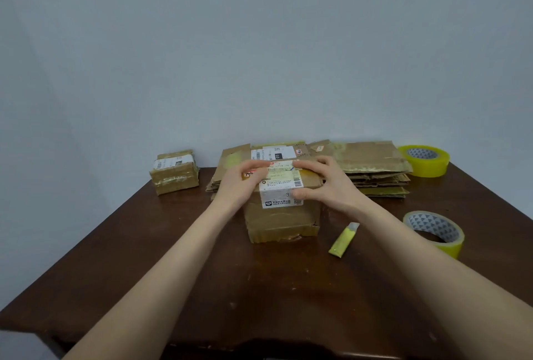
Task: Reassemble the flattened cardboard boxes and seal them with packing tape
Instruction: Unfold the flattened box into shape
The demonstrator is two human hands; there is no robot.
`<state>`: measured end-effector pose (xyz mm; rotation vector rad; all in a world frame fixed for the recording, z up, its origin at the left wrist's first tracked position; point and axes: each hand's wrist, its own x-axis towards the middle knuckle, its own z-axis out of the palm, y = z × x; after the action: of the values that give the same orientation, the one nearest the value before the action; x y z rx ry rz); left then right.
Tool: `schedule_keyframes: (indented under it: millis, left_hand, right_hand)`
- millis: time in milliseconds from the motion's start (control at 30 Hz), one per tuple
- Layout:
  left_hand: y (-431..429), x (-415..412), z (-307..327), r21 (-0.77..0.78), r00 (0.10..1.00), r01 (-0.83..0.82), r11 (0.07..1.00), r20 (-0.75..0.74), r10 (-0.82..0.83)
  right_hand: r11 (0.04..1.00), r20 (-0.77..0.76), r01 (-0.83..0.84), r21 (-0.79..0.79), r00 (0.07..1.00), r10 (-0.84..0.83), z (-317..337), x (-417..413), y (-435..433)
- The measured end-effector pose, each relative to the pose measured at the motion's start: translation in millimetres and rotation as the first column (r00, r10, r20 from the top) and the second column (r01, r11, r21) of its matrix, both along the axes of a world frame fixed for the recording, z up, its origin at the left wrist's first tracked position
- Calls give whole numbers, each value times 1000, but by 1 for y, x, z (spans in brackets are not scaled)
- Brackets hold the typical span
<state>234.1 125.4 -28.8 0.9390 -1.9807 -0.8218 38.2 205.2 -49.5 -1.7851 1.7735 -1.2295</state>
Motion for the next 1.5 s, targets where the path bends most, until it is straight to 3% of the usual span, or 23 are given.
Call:
schedule_keyframes:
  millis: [100,167,233,300,367,467,533,600,667,867,1233,1500]
  left_hand:
    - [4,-6,12,-35,998,-21,999,-59,19]
    - [3,-9,24,21,989,-57,998,-138,59]
    - [2,-9,32,-23,992,-91,996,-90,89]
    - [2,-6,30,-335,960,-106,936,212,185]
    - [10,-5,11,-559,822,57,827,497,279]
    - [24,-1,-15,-512,783,119,851,576,237]
    - [25,1,-18,-524,762,129,842,595,254]
    - [24,2,-14,-532,731,152,833,628,268]
    - [22,1,-14,-517,715,172,839,651,255]
    - [17,0,-24,-509,669,211,835,698,256]
    - [3,-15,-26,-409,620,260,875,765,174]
    - [2,-17,-34,-465,641,266,844,739,205]
  right_hand:
    - [997,53,39,-66,998,-35,5,10,9]
    - [991,114,77,-105,991,-65,14,15,10]
    - [992,125,87,-90,989,-75,18,18,8]
    - [997,124,72,-37,990,-67,12,20,7]
    - [998,104,65,10,992,-65,-1,22,9]
    - [995,26,92,38,995,-93,-5,18,13]
    - [992,-222,122,23,968,-114,1,18,12]
    - [993,-549,113,-19,829,-105,7,23,12]
    - [996,-679,86,0,731,-63,10,27,12]
    - [989,-775,101,112,632,23,10,29,13]
    - [954,-760,153,257,642,102,5,24,2]
    - [954,-746,158,256,660,91,-2,23,3]
